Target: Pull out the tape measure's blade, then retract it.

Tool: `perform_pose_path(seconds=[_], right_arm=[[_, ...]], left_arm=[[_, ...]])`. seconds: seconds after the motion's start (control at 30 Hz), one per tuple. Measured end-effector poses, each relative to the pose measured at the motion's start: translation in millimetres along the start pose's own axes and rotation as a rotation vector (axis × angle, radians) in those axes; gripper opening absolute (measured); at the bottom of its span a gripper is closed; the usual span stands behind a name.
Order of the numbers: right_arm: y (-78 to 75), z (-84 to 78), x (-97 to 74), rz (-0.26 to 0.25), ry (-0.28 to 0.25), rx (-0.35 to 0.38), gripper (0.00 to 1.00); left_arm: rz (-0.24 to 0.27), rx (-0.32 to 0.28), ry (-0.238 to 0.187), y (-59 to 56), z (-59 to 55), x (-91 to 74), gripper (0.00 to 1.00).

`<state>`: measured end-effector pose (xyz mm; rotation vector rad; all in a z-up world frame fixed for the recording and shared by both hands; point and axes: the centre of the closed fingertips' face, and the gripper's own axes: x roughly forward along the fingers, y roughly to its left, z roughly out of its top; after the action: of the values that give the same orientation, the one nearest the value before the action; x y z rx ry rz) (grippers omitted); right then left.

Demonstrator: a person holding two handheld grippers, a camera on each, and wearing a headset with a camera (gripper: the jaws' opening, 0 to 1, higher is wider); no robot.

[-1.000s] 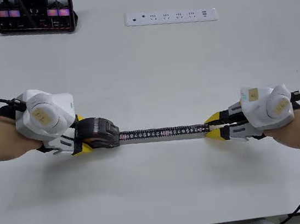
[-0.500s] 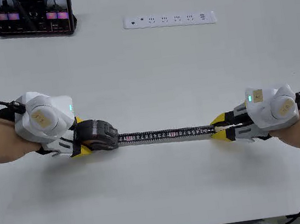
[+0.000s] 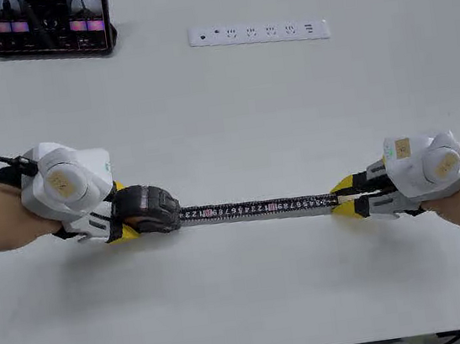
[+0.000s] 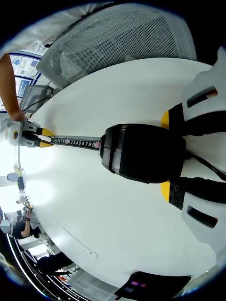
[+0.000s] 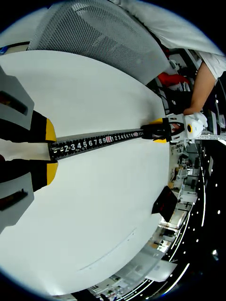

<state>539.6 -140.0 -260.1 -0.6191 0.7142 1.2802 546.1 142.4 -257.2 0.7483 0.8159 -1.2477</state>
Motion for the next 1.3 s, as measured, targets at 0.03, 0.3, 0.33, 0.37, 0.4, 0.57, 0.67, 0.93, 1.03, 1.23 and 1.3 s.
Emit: perform_pose_path(seconds=[0.03,0.3,0.33,0.37,0.4,0.57,0.67,0.93,1.03,1.23,1.3], right_arm=[[-0.5,-0.8,-0.5,0.000,0.001,0.000,0.08],[-3.9,-7.8,-4.2,-0.001,0.015,0.007,0.08],[-4.2,-7.9,-4.2,-0.002,0.015,0.008,0.08],[-4.3,-8.1,-4.2,-0.002,0.016,0.009,0.09],[-4.3,-8.2,-4.1,-0.001,0.017,0.011,0.09],[-5.0,-8.5,-3.5,0.002,0.019,0.015,0.09],[-5.0,-8.8,-3.2,0.008,0.025,0.016,0.09],[-3.8,-8.0,-1.8,0.040,0.055,0.011,0.10],[-4.2,-8.1,-1.7,0.051,0.067,-0.001,0.10],[-3.9,-8.1,-1.4,0.073,0.098,-0.023,0.11],[-3.7,-7.9,-1.4,0.073,0.107,-0.032,0.11]], left_arm=[[0.000,0.000,0.000,0.0,0.0,0.1,0.28],[0.001,0.001,0.001,-0.2,0.0,0.4,0.28],[0.001,0.001,0.001,-0.2,0.0,0.4,0.28],[0.001,0.001,0.001,-0.3,0.0,0.4,0.28],[0.001,0.002,0.000,-0.2,0.0,0.5,0.28],[0.003,0.000,0.003,-0.6,0.1,0.6,0.29],[0.005,0.002,0.005,-0.6,0.3,0.8,0.29],[0.012,0.008,0.009,0.2,-0.1,1.6,0.29],[0.014,0.007,-0.002,0.5,0.5,1.3,0.29],[0.011,0.009,-0.002,1.3,0.4,1.1,0.29],[0.013,0.011,0.000,1.6,0.4,1.0,0.29]])
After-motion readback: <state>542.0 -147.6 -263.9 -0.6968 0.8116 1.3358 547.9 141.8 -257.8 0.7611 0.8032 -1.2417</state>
